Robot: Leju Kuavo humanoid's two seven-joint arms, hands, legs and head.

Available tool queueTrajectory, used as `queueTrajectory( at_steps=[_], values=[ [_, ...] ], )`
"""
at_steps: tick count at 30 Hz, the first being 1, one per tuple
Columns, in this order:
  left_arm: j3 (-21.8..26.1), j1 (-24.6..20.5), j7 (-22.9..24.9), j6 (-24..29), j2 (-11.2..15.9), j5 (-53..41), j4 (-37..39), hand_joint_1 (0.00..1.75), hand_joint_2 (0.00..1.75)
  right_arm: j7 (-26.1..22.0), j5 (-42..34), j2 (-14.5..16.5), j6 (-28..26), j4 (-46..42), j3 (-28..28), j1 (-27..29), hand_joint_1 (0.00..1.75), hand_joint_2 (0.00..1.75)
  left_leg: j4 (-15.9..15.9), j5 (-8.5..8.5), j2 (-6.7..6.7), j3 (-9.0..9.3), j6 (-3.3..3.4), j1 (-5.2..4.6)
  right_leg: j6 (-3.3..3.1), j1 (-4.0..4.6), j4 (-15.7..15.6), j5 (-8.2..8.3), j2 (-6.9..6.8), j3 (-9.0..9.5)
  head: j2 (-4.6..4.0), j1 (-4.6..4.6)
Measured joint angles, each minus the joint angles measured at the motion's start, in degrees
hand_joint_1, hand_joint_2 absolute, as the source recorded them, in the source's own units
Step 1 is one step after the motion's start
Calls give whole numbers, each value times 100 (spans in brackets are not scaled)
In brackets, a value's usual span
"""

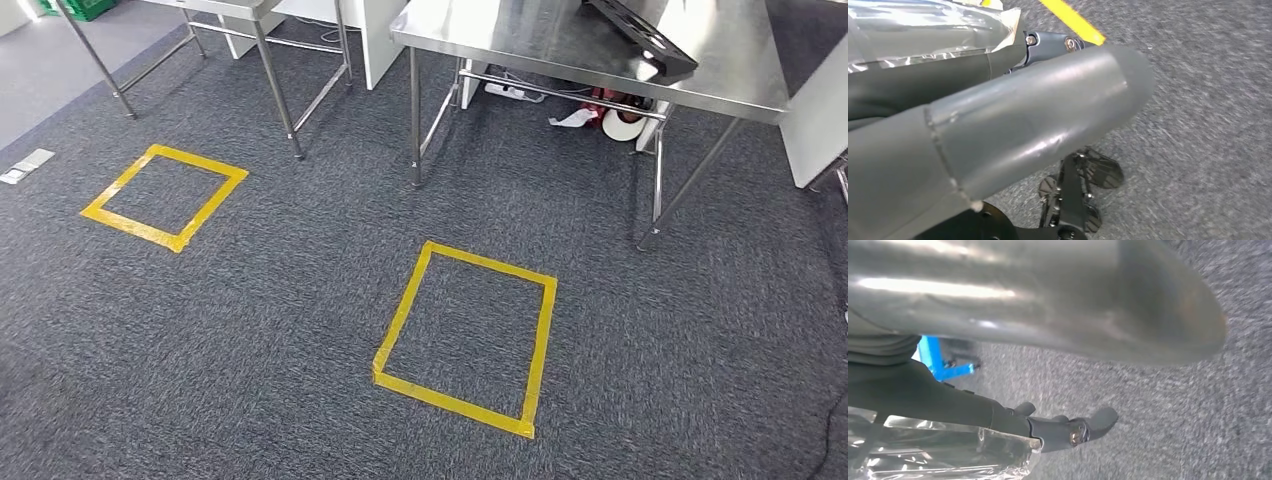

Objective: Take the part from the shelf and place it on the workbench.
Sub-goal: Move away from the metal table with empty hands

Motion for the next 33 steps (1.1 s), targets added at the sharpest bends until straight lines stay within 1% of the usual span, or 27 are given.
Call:
queueTrajectory(
  at_steps=[1,2,3,4,5,6,7,8,10,12,14,16,17,18,19,20,21,22,23,24,26,27,28,30,31,32,33],
  values=[
    [-1,3,30,13,-11,-7,1,0,0,17,4,-15,15,2,0,12,0,0,3,18,-57,-27,-8,1,13,-21,347,-139,29,-138,0,11],
    [-1,10,63,31,-27,-10,2,0,0,33,10,-27,23,3,0,21,0,0,8,32,-116,-46,-21,3,52,-42,512,-190,37,-186,0,14],
    [-1,17,99,52,-47,-13,4,0,0,50,19,-34,23,4,2,25,0,0,15,42,-175,-58,-36,9,111,-65,445,-144,42,-116,0,17],
    [-1,23,130,69,-69,-10,5,0,0,64,34,-40,19,5,5,26,0,0,29,48,-238,-64,-53,18,184,-93,142,-17,58,70,0,20],
    [-1,26,152,80,-89,-5,7,0,0,73,56,-44,14,5,9,27,0,0,57,45,-300,-74,-77,27,255,-129,-307,133,128,321,0,25],
    [0,25,168,86,-102,3,7,0,0,81,79,-44,9,6,16,27,0,0,93,34,-357,-93,-110,24,291,-142,-694,243,219,530,0,37],
    [1,25,179,92,-110,14,7,0,0,87,104,-43,1,7,24,25,0,0,129,23,-404,-117,-145,17,292,-146,-968,312,285,663,0,44],
    [1,27,193,99,-116,27,7,0,0,93,123,-40,-4,8,31,20,0,0,156,17,-438,-145,-180,7,268,-136,-1088,330,332,720,0,44],
    [2,36,218,111,-128,51,7,0,0,106,154,-34,-17,10,45,9,0,0,172,31,-500,-190,-239,12,188,-120,-1084,342,261,721,0,27],
    [2,48,233,114,-139,63,7,0,0,118,177,-29,-24,11,53,6,0,0,291,-43,-396,-257,-288,35,111,-139,-1087,368,175,732,0,10],
    [2,46,237,114,-147,63,7,0,0,126,189,-25,-27,12,62,12,0,0,857,-380,-169,-517,-331,46,38,-133,-1095,374,68,726,0,-21],
    [2,43,238,115,-152,63,7,0,0,133,191,-23,-28,13,75,26,0,0,1675,-752,-63,-915,-361,50,7,-109,-1093,365,-55,712,0,-45],
    [2,49,238,115,-152,63,7,0,0,137,191,-23,-28,14,81,30,0,0,1911,-810,-48,-1036,-365,50,5,-103,-1093,362,-115,707,0,-47],
    [2,57,238,115,-153,64,7,0,0,138,191,-22,-28,14,87,31,0,0,1927,-753,-34,-1046,-361,51,4,-100,-1092,360,-172,707,0,-49],
    [2,62,238,114,-153,65,7,0,0,138,191,-21,-28,14,92,28,0,0,1713,-601,-9,-938,-348,50,4,-99,-1092,357,-225,712,0,-50],
    [2,65,238,115,-153,65,7,0,0,138,192,-19,-28,14,97,21,0,0,1328,-401,52,-736,-326,48,3,-97,-1092,353,-273,723,0,-51],
    [2,60,239,117,-154,66,7,0,0,140,195,-16,-29,14,104,15,0,0,894,-237,173,-509,-304,35,13,-82,-1090,343,-317,734,0,-55],
    [2,50,244,124,-155,72,7,0,0,146,201,-14,-30,14,112,10,0,0,556,-126,264,-337,-280,20,29,-60,-1089,331,-359,741,0,-57],
    [3,41,249,142,-160,87,7,0,0,156,212,-13,-33,14,120,6,0,0,349,-77,329,-238,-260,3,50,-38,-1089,319,-402,746,0,-54],
    [8,34,257,168,-166,109,7,0,0,173,225,-13,-38,14,129,2,0,0,269,-77,340,-211,-241,-20,75,-18,-1093,309,-447,750,0,-48],
    [33,42,273,234,-187,164,7,0,0,200,273,-13,-51,13,149,-5,0,0,238,-47,217,-217,-176,-28,133,-8,-1094,292,-511,753,0,-36],
    [49,47,280,263,-198,183,7,0,0,210,303,-12,-60,12,163,-8,0,0,211,-22,162,-209,-132,-23,155,-12,-1033,247,-443,731,0,-32],
    [65,49,290,286,-207,202,7,0,0,219,344,-9,-67,12,181,-7,0,0,184,3,109,-202,-90,-12,164,-22,-867,149,-322,661,0,-24],
    [96,43,311,327,-216,245,6,0,0,258,437,-6,-77,14,230,7,0,0,166,29,-2,-205,-40,-7,137,-46,-201,-177,-50,355,0,-2],
    [118,41,324,348,-216,274,6,0,0,286,490,-3,-78,16,262,19,0,0,168,31,-70,-212,-32,-11,130,-51,191,-332,8,163,0,5],
    [143,42,333,371,-220,304,6,0,0,316,542,-4,-78,18,294,29,0,0,169,32,-143,-215,-29,-15,143,-51,468,-415,31,20,0,6],
    [175,47,340,389,-226,338,7,0,0,348,594,-2,-78,20,332,37,0,0,172,33,-219,-214,-29,-16,178,-50,546,-400,43,-30,0,7]
  ],
)
